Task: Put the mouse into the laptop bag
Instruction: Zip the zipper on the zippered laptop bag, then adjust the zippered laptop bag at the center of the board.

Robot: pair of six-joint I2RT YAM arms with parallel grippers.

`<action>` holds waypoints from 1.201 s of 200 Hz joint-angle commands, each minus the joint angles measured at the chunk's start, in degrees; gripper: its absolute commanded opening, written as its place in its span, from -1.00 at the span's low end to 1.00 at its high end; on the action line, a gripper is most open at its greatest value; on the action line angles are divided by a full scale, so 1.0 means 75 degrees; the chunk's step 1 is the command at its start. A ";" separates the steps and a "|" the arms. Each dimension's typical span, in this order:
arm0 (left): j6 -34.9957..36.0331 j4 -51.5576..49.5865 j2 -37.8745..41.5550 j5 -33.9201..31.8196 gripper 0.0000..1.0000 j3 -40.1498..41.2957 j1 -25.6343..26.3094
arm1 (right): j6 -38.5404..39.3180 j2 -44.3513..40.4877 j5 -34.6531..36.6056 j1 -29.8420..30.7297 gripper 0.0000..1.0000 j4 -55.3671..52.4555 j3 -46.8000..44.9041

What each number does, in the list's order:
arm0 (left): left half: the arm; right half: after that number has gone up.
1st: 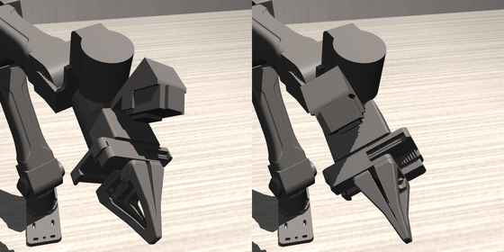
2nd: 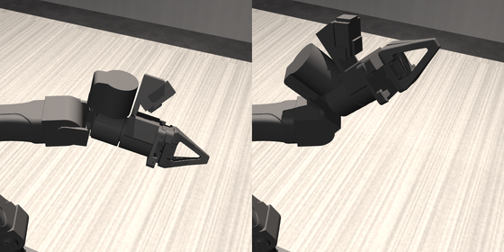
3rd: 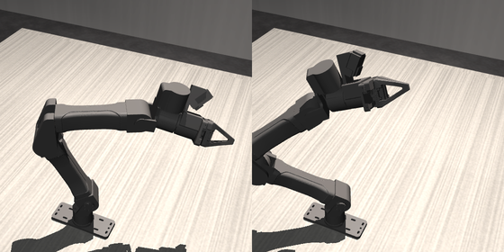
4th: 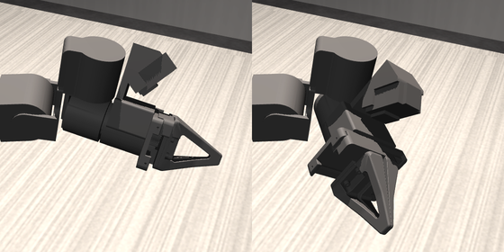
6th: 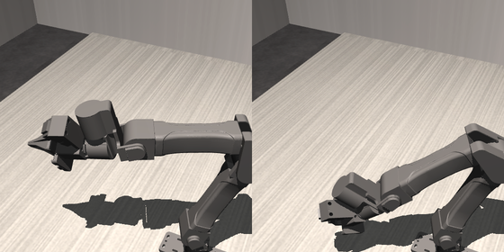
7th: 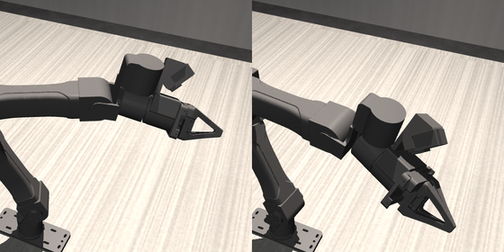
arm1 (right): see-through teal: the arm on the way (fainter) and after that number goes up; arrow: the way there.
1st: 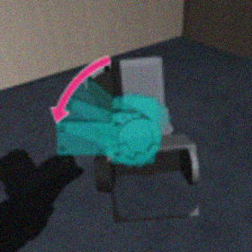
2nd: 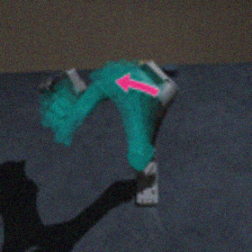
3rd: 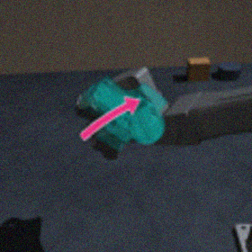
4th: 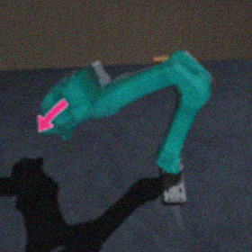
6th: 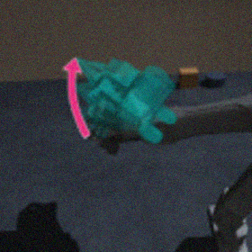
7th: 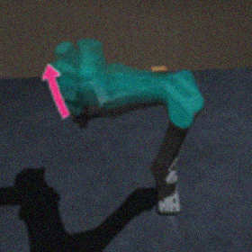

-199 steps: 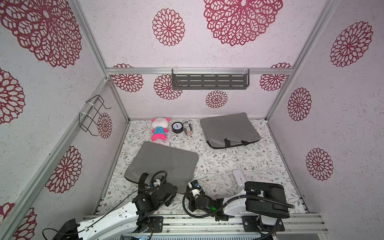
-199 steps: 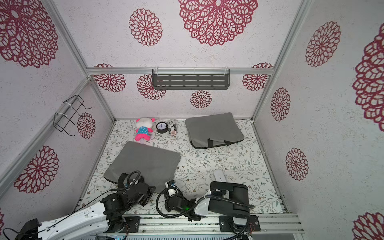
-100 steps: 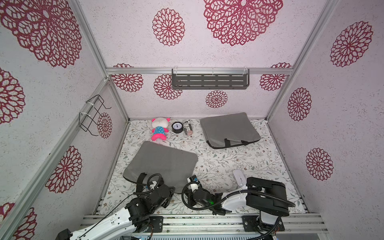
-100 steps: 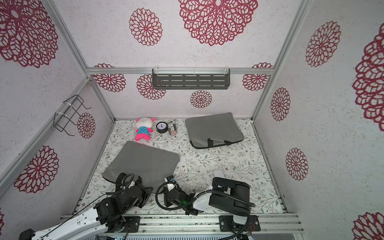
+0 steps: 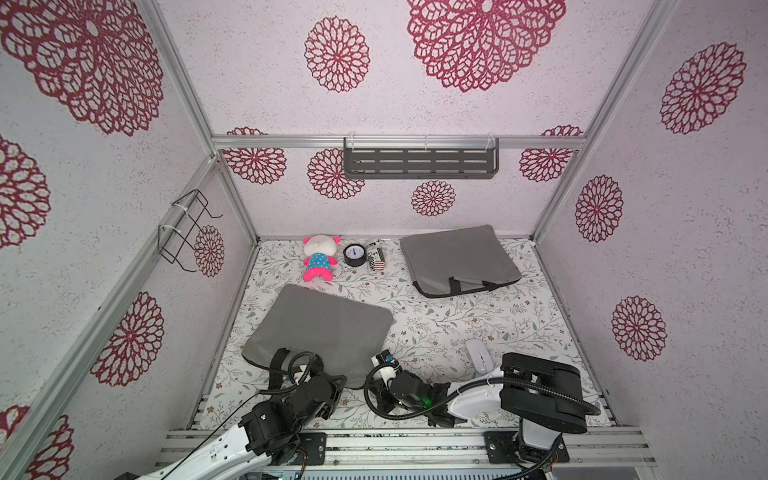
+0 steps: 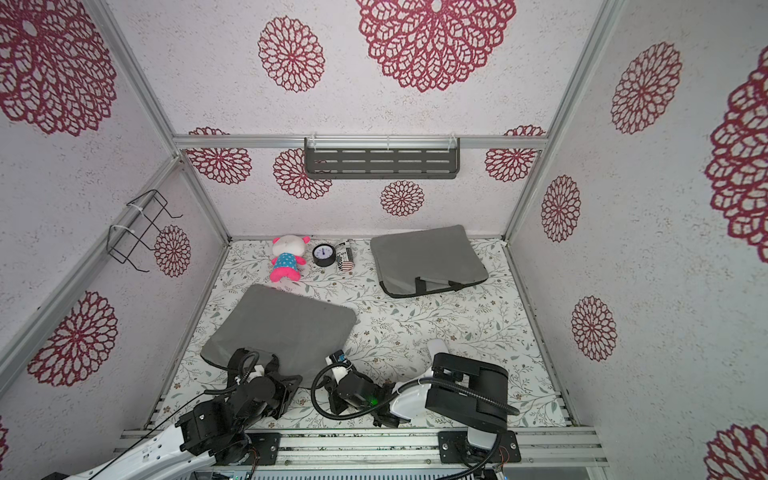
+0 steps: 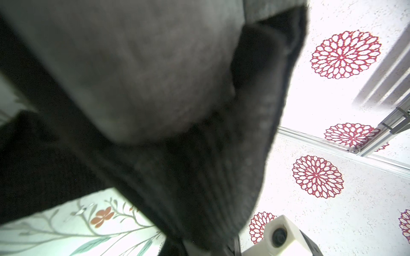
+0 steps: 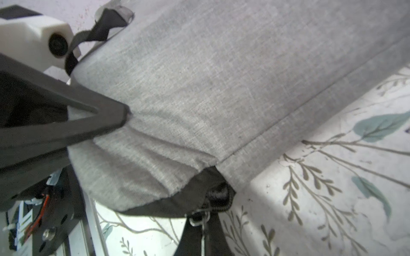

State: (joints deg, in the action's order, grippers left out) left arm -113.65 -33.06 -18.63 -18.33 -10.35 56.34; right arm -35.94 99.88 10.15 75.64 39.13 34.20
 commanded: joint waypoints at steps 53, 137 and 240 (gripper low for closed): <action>-0.0199 -0.1367 0.0129 -0.0674 -1.00 0.0055 -0.0053 | -0.0444 0.0048 0.1361 -0.1504 -1.00 -0.2175 0.0005; -0.0200 -0.1275 -0.0107 -0.0731 -1.00 -0.0043 -0.0058 | -0.0545 -0.0029 0.0310 -0.1542 -0.51 -0.0808 -0.0551; -0.0246 -0.2076 -0.0616 -0.1007 0.75 -0.0627 -0.0058 | -0.1557 0.0139 0.0625 -0.1693 0.02 -0.1164 0.0091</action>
State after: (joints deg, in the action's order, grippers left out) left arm -115.00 -39.35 -22.37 -21.80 -11.44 56.29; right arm -42.74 98.98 11.44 64.53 38.65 32.36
